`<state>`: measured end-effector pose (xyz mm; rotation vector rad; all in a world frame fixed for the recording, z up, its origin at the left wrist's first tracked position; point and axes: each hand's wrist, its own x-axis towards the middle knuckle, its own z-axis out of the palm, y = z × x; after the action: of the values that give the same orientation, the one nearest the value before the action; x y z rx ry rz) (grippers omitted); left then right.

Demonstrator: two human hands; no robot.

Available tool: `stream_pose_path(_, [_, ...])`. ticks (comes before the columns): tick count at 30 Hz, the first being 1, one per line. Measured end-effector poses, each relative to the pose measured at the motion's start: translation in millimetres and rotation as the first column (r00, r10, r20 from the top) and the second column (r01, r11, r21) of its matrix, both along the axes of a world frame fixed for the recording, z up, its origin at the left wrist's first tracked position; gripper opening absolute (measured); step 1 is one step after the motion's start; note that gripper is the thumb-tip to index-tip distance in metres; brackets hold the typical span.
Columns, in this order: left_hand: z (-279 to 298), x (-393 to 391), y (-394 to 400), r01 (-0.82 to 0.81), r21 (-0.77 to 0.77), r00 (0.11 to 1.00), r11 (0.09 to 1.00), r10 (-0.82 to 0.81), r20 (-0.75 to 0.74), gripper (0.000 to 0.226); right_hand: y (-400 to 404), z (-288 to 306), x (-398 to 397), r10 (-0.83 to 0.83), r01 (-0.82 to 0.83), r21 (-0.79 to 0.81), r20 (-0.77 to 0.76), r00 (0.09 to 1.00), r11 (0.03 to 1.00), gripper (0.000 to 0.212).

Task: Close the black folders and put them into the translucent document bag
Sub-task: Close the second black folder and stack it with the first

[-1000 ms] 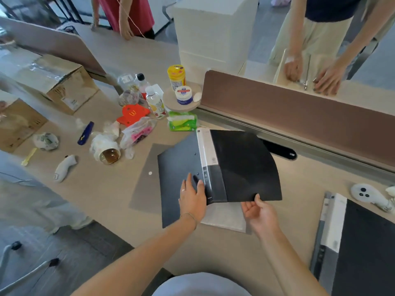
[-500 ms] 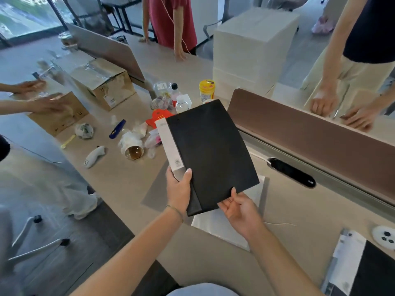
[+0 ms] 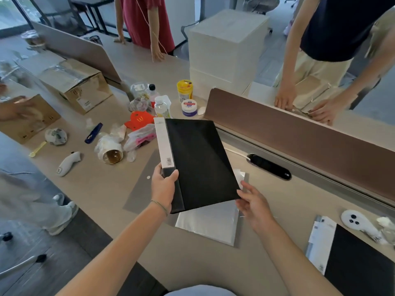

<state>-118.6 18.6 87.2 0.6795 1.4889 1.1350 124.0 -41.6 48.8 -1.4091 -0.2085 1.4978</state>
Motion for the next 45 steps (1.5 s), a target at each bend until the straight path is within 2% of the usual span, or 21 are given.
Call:
stream_pose_path(3, [-3.3, 1.3, -6.4, 0.094, 0.019, 0.995, 0.995, -0.093, -0.046, 0.039, -0.9, 9.4, 6.7, 0.111, -0.107, -0.03, 0.289, 0.951, 0.994, 0.044])
stream_pose_path(5, [-5.6, 3.5, -11.5, 0.148, 0.031, 0.988, 0.988, -0.147, -0.048, 0.038, 0.4, 17.7, 9.3, 0.147, -0.147, -0.029, 0.39, 0.909, 0.989, 0.051])
stream_pose_path(9, [-9.7, 8.2, -21.1, 0.275, 0.035, 0.961, 0.961, -0.274, -0.031, 0.04, 5.5, 21.4, 15.9, 0.176, -0.199, 0.006, 0.433, 0.884, 0.98, 0.072])
stream_pose_path(12, [-17.1, 7.9, -20.9, 0.336, 0.033, 0.942, 0.941, -0.336, -0.023, 0.042, 0.4, 14.9, 17.7, 0.122, -0.124, -0.027, 0.477, 0.87, 0.992, 0.082])
stream_pose_path(16, [-26.7, 14.9, -20.4, 0.446, -0.005, 0.894, 0.895, -0.446, -0.055, 0.041, -20.9, 7.7, 19.8, 0.016, -0.055, 0.055, 0.549, 0.836, 0.997, 0.07])
stream_pose_path(21, [-37.4, 47.7, -29.8, 0.515, -0.052, 0.852, 0.856, -0.517, -0.082, 0.028, -55.0, 2.5, 35.6, -0.071, 0.029, 0.078, 0.62, 0.782, 0.997, 0.07])
stream_pose_path(24, [-47.5, 76.7, -41.3, 0.56, -0.036, 0.824, 0.828, -0.56, -0.086, 0.03, -76.3, -3.6, 52.8, -0.088, 0.066, 0.059, 0.694, 0.715, 0.996, 0.068])
stream_pose_path(27, [-57.7, 110.2, -56.5, 0.631, -0.029, 0.767, 0.775, -0.629, -0.126, 0.026, -100.4, -8.8, 75.8, -0.089, 0.136, -0.002, 0.748, 0.658, 0.991, 0.07])
stream_pose_path(30, [-63.5, 145.3, -73.8, 0.693, -0.032, 0.708, 0.72, -0.688, -0.161, 0.032, -129.8, -9.9, 100.3, -0.126, 0.223, -0.024, 0.763, 0.634, 0.975, 0.071])
stream_pose_path(34, [-74.2, 191.2, -99.5, 0.746, -0.136, 0.624, 0.652, -0.756, -0.2, 0.023, -174.6, -18.7, 133.6, -0.159, 0.354, -0.078, 0.789, 0.593, 0.932, 0.071])
stream_pose_path(37, [-82.4, 223.1, -118.7, 0.764, -0.228, 0.521, 0.604, -0.785, -0.334, 0.019, -207.4, -30.6, 158.1, -0.121, 0.431, -0.169, 0.815, 0.567, 0.887, 0.072])
stream_pose_path(39, [-85.6, 242.6, -133.1, 0.786, -0.276, 0.421, 0.553, -0.806, -0.416, 0.019, -228.4, -39.3, 172.8, -0.11, 0.464, -0.208, 0.814, 0.57, 0.861, 0.071])
stream_pose_path(42, [-95.6, 267.3, -151.7, 0.812, -0.328, 0.308, 0.483, -0.832, -0.461, 0.022, -256.6, -53.0, 190.4, -0.117, 0.496, -0.254, 0.791, 0.6, 0.831, 0.071])
stream_pose_path(45, [-104.6, 290.5, -166.2, 0.819, -0.351, 0.259, 0.454, -0.838, -0.48, 0.022, -277.6, -61.8, 203.7, -0.148, 0.517, -0.282, 0.752, 0.642, 0.808, 0.068])
